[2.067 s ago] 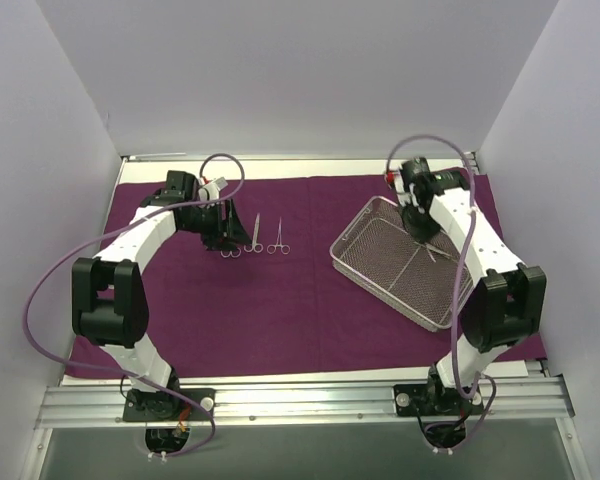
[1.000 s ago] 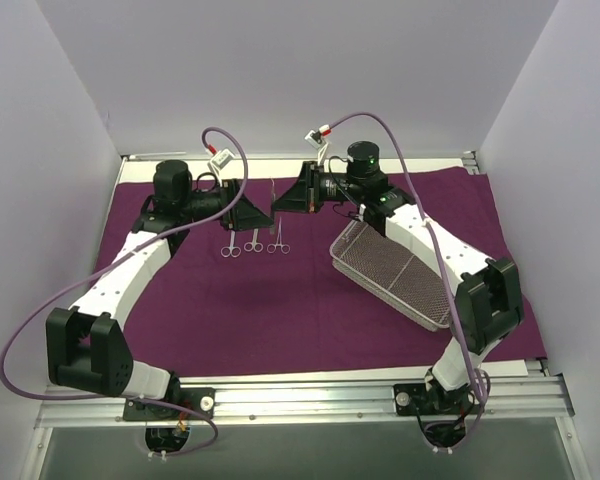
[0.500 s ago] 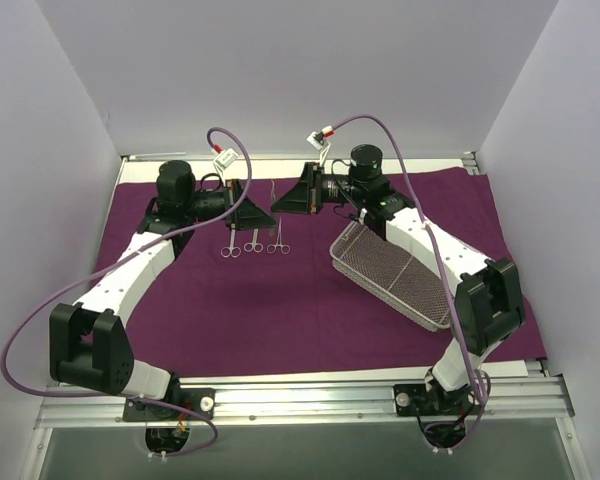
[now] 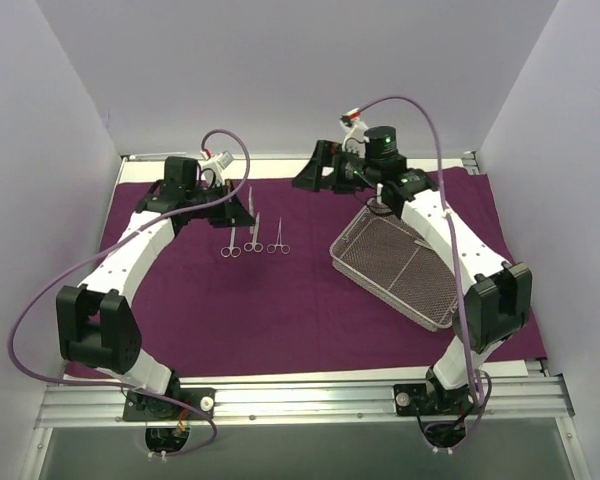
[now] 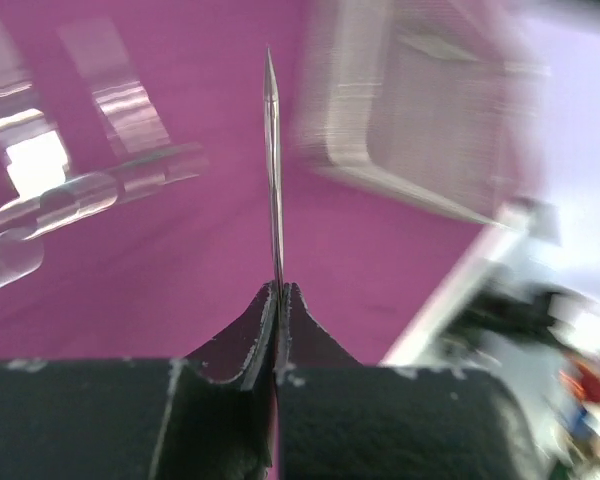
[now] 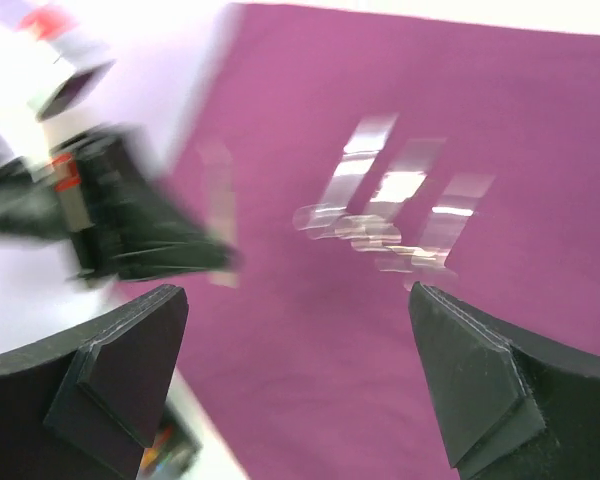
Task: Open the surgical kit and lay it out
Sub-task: Place the medical item in the surgical kit.
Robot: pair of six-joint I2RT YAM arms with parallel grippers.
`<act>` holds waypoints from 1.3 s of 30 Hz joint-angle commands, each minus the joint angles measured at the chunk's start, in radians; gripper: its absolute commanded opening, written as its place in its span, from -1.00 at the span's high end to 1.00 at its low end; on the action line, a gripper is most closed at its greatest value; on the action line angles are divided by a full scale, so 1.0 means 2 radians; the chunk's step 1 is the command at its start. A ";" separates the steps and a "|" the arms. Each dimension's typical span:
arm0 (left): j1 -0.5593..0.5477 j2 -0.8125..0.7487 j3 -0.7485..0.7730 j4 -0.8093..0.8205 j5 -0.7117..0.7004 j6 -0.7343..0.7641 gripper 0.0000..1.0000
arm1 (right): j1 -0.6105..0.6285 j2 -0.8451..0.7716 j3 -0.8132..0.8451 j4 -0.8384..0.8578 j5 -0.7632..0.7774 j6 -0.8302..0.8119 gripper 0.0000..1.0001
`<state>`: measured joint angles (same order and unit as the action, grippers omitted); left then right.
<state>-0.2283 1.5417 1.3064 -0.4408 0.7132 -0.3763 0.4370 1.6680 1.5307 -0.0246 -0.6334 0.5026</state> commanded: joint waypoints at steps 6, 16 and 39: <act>0.040 0.059 0.028 -0.144 -0.289 0.121 0.95 | -0.059 0.058 0.110 -0.300 0.218 -0.068 -0.99; 0.059 0.197 0.118 -0.157 -0.331 0.150 0.95 | -0.083 0.011 0.038 -0.308 0.248 -0.091 -0.83; 0.058 0.275 0.147 -0.169 -0.317 0.129 0.76 | -0.149 0.008 0.007 -0.331 0.268 -0.061 -0.86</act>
<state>-0.1150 2.0827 1.5921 -0.7826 0.0677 -0.1040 0.1665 1.7237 1.5646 -0.6487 -0.1467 0.3363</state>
